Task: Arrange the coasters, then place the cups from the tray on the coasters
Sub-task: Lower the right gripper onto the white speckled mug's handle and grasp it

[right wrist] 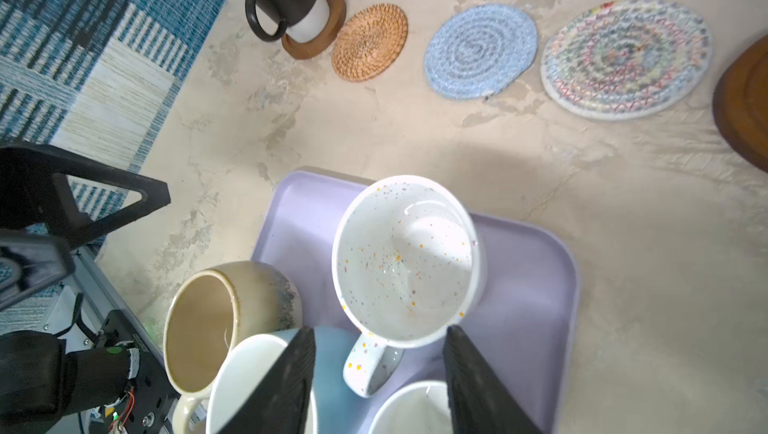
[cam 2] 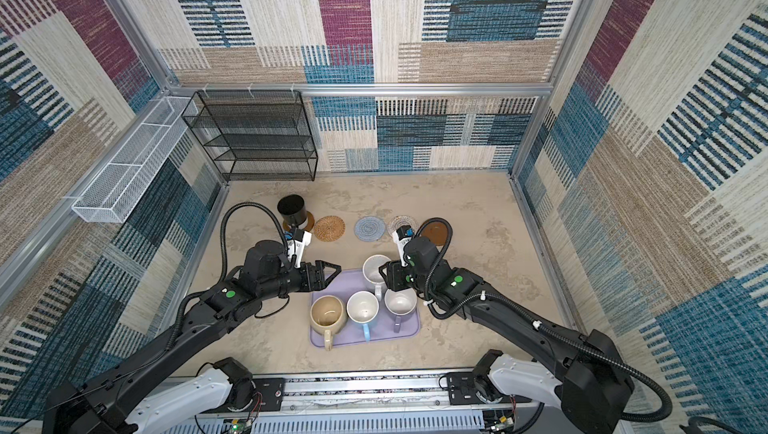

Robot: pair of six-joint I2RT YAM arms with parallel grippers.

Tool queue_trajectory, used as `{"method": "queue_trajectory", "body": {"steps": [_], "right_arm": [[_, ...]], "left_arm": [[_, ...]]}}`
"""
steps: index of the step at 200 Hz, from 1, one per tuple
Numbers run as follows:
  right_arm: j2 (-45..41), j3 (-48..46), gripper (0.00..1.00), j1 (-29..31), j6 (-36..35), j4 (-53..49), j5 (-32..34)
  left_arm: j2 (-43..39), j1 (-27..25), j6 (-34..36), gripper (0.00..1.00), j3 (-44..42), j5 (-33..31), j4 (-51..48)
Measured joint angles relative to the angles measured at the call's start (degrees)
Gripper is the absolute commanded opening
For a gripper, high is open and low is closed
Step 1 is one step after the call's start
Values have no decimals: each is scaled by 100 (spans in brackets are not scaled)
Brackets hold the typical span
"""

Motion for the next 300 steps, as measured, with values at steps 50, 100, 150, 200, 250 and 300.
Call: {"method": "queue_trajectory", "body": {"steps": [50,100,150,200,250,300], "right_arm": [[540,315,40,678,199,-599,608],[737,337,34,728,308,-667,732],[907,319,33,754,310,-592,538],[1108,345,33,787,310,-555,581],[1283,433,32,796,334,-535,734],[1366,485,30,796,426,-645,846]], "left_arm": [[177,-271,2,83,94,-98,-55],[278,-476,-4,82,107,-107,-20],[356,-614,-31,82,101,-120,133],[428,-656,-48,82,74,-144,195],[437,-669,-52,82,15,-256,289],[396,-671,-52,82,-48,-275,352]]}}
